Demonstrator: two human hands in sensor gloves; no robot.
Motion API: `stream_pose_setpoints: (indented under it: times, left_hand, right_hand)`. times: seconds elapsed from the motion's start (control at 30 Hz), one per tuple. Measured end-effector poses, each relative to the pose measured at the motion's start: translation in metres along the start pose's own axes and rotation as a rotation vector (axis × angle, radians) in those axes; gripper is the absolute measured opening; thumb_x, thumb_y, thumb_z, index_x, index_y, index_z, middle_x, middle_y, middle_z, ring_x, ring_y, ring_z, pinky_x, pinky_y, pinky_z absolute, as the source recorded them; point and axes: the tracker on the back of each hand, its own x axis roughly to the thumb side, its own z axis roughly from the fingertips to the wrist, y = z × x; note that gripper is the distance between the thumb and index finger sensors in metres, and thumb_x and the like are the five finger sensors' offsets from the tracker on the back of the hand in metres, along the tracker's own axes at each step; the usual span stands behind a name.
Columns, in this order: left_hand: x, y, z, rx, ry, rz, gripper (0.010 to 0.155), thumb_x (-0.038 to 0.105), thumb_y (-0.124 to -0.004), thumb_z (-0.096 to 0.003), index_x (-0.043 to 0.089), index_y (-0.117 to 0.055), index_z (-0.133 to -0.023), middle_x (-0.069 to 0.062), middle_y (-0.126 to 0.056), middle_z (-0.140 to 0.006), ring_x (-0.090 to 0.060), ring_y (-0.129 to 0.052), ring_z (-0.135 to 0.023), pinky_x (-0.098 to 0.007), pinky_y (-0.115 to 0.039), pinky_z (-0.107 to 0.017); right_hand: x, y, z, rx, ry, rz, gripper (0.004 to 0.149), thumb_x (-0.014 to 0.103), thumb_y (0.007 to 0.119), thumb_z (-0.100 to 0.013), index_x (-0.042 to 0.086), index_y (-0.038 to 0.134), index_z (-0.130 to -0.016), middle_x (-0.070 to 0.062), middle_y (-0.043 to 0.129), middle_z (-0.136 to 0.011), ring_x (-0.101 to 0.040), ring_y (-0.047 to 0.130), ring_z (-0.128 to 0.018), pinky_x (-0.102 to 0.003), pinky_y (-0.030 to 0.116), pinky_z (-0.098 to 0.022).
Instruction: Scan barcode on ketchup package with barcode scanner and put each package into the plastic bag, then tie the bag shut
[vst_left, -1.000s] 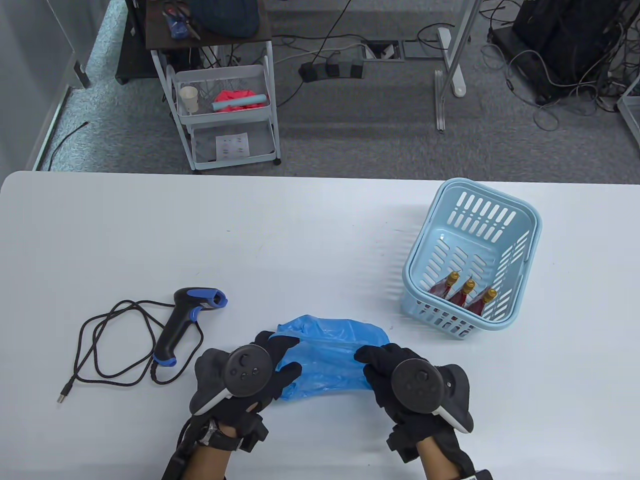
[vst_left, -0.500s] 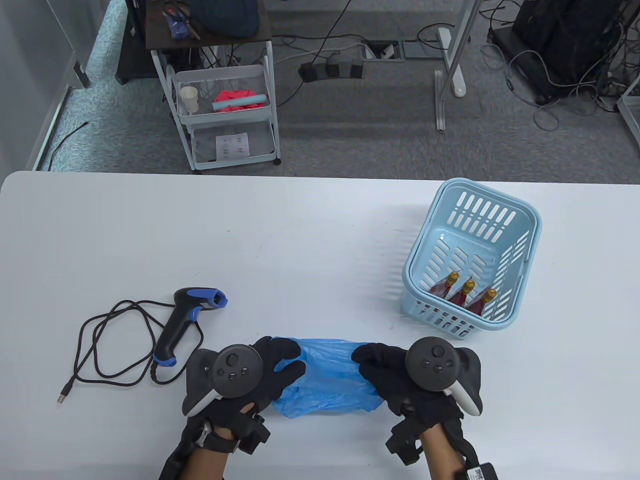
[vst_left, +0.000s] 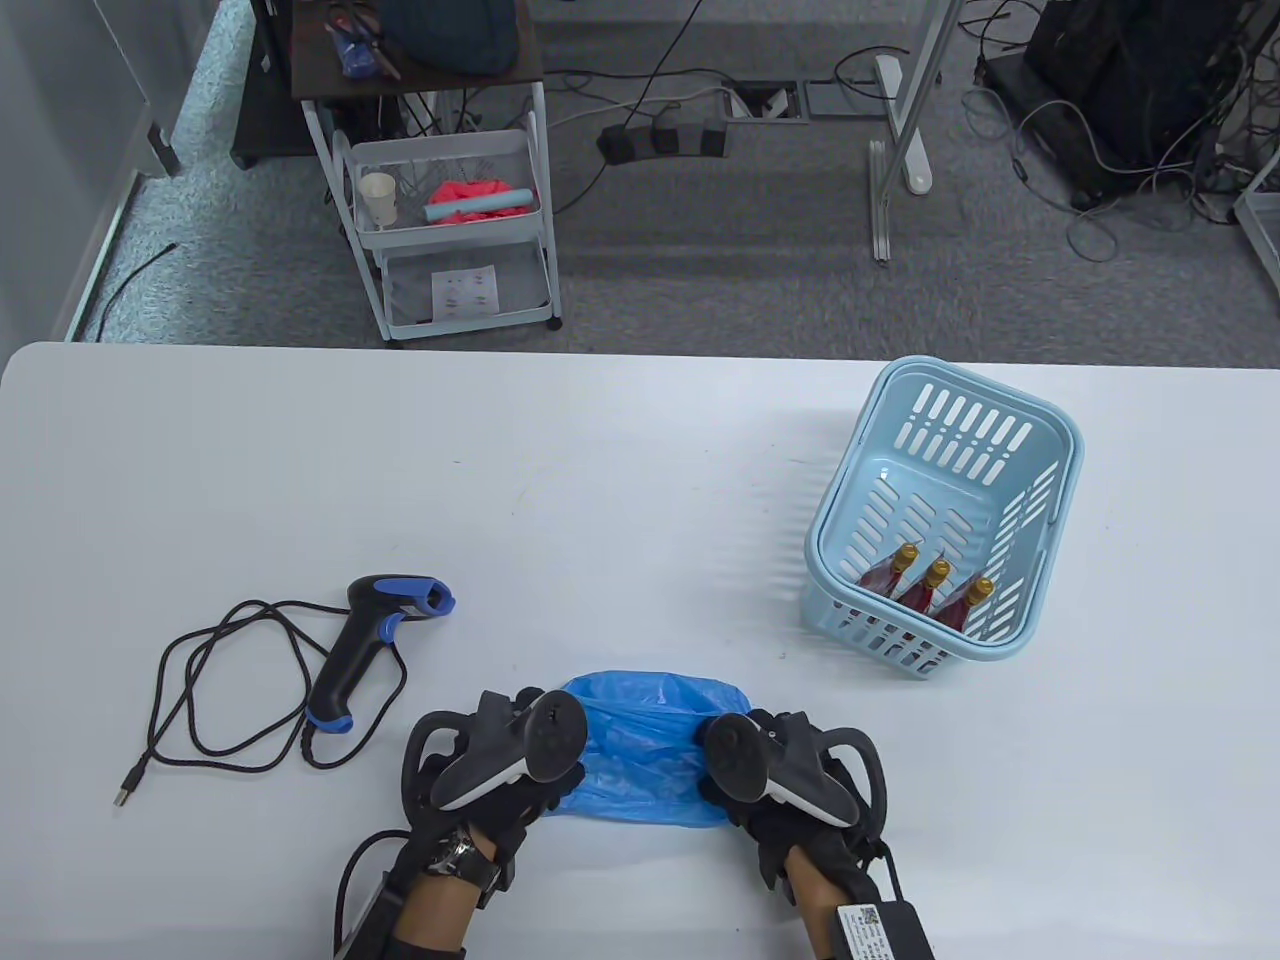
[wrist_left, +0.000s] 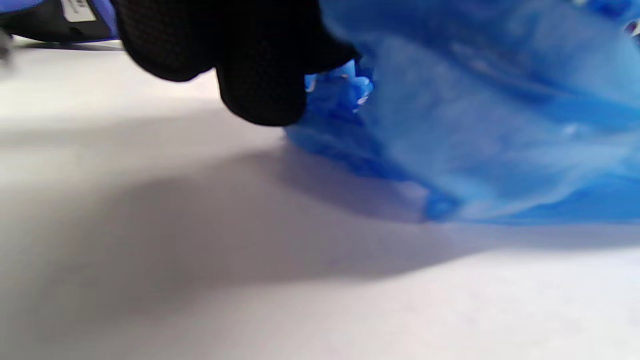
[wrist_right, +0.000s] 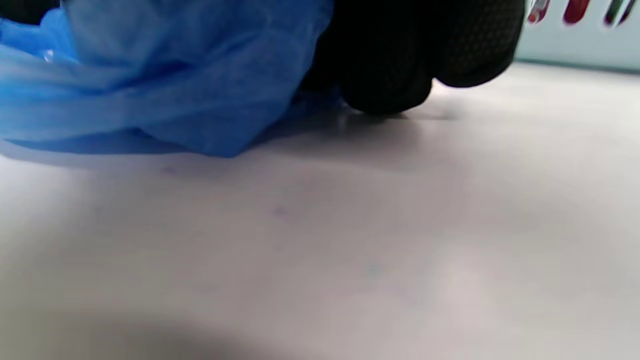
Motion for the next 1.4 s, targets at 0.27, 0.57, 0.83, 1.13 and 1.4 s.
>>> stream_pose_setpoints:
  times: [0.27,0.57,0.83,1.13,1.4]
  left_hand:
    - [-0.037,0.018,0.01,0.093,0.049,0.204,0.055,0.044,-0.087,-0.0427,0.038,-0.073,-0.096,-0.005,-0.065,-0.106,-0.037,-0.082,-0.095,-0.055,-0.073,-0.067]
    - [-0.029,0.073,0.049,0.364,-0.075,0.363,0.049,0.045,-0.084,-0.0451,0.032,-0.081,-0.092,-0.008,-0.062,-0.11,-0.042,-0.076,-0.098,-0.058,-0.068,-0.069]
    - [0.059,0.054,0.048,0.295,-0.2,-0.066,0.04,0.044,-0.079,-0.0482,0.033,-0.086,-0.086,-0.005,-0.046,-0.118,-0.041,-0.053,-0.112,-0.063,-0.052,-0.078]
    - [0.037,-0.016,-0.002,0.007,-0.049,-0.228,0.058,0.051,-0.088,-0.0404,0.038,-0.076,-0.095,-0.01,-0.014,-0.12,-0.046,-0.016,-0.112,-0.068,-0.027,-0.079]
    - [0.002,-0.024,-0.012,-0.191,-0.004,0.061,0.095,0.058,-0.087,-0.0373,0.039,-0.037,-0.116,-0.011,-0.026,-0.121,-0.047,-0.034,-0.114,-0.071,-0.033,-0.078]
  right_hand:
    - [-0.004,0.003,-0.003,0.095,0.033,0.018,0.086,0.06,0.082,-0.038,0.032,0.045,-0.111,-0.021,0.047,-0.11,-0.048,0.05,-0.097,-0.065,0.05,-0.071]
    - [0.001,0.003,-0.003,0.117,0.024,0.043,0.088,0.06,0.081,-0.038,0.028,0.045,-0.112,-0.022,0.047,-0.11,-0.048,0.051,-0.096,-0.065,0.051,-0.071]
    - [0.007,0.005,0.001,0.126,0.014,0.052,0.089,0.061,0.08,-0.039,0.027,0.043,-0.112,-0.023,0.045,-0.11,-0.048,0.05,-0.096,-0.065,0.051,-0.071]
    - [0.005,0.009,0.008,0.195,0.008,0.075,0.104,0.066,0.08,-0.035,0.025,0.028,-0.115,-0.024,0.032,-0.114,-0.05,0.038,-0.101,-0.067,0.044,-0.073]
    - [-0.02,0.001,0.006,0.191,0.055,-0.069,0.103,0.062,0.084,-0.038,0.032,0.022,-0.114,-0.025,0.029,-0.115,-0.05,0.037,-0.101,-0.067,0.044,-0.074]
